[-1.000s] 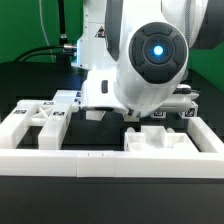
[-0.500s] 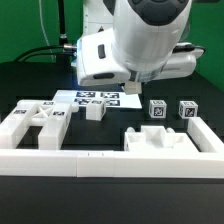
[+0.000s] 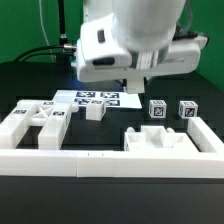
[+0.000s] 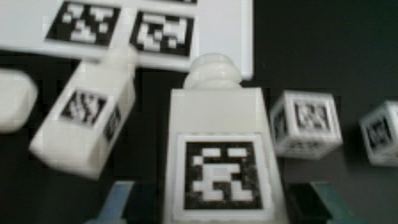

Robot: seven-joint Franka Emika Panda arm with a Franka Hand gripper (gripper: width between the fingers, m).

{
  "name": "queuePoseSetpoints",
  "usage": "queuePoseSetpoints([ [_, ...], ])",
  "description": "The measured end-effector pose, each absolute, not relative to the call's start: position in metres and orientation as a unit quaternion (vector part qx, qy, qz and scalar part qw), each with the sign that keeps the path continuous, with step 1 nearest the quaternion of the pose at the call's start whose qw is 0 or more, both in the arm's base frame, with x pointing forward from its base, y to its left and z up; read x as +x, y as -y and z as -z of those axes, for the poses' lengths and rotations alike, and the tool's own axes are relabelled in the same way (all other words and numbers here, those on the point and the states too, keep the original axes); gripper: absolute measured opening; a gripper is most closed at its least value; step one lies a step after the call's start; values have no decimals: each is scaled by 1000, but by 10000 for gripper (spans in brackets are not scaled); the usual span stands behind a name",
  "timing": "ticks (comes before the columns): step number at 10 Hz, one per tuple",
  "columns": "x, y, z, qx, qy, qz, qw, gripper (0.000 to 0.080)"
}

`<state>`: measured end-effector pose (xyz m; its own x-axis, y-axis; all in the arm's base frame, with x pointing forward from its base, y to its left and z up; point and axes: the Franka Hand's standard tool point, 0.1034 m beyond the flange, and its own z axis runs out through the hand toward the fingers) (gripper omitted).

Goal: Assemble chair

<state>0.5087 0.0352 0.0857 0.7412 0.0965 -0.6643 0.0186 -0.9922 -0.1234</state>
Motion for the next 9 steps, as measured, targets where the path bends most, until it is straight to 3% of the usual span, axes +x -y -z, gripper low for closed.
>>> queuePoseSetpoints([
  [1, 519, -31, -103, -945, 26, -321, 55, 284],
  [6, 534, -25, -98, -990, 17, -137, 40, 284],
  [9, 567, -30, -108, -998, 13, -59, 37, 284],
])
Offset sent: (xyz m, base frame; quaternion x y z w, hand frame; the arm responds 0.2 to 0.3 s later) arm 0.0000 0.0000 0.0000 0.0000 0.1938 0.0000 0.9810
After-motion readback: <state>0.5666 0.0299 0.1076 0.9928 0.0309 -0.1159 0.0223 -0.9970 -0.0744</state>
